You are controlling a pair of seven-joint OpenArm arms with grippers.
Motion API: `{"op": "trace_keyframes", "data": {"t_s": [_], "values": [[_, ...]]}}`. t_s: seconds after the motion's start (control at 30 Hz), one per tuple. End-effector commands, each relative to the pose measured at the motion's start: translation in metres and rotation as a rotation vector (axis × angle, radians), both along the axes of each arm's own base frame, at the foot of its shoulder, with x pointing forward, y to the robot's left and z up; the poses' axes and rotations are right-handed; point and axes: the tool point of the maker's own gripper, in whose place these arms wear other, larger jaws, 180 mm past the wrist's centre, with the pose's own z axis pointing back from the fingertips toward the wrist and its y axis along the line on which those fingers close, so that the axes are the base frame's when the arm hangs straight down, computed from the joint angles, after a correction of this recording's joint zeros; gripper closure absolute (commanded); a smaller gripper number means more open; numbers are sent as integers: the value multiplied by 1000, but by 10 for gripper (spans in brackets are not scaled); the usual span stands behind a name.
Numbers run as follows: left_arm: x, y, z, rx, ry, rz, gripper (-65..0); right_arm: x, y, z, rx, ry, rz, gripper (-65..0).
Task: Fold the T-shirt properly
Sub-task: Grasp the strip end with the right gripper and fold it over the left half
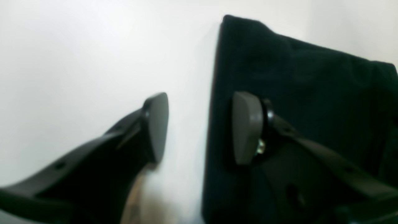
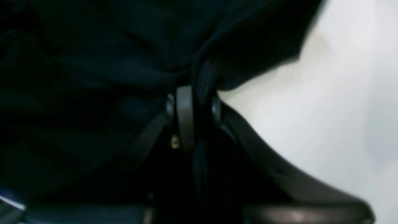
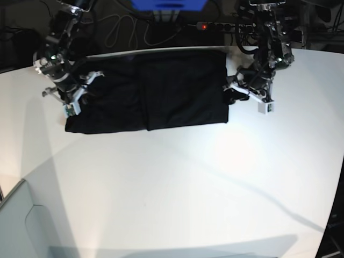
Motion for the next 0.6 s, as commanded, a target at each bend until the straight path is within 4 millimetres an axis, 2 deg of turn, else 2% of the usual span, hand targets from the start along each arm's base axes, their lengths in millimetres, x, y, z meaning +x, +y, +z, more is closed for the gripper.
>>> {"op": "trace_keyframes", "data": {"t_s": [0.0, 0.2, 0.33, 0.43, 0.57], "values": [[6, -1, 8, -1, -34, -5, -317, 12, 15, 20, 25, -87, 53, -1], [8, -1, 9, 0, -38, -5, -317, 19, 78, 53, 74, -180, 191, -1], [9, 0, 10, 3, -39, -6, -317, 16, 132, 75, 128, -237, 324, -1], [9, 1, 10, 6, -38, -7, -317, 3, 183, 89, 193, -261, 454, -1], [9, 2, 10, 7, -36, -7, -317, -9, 237, 103, 274, -287, 588, -1]]}}
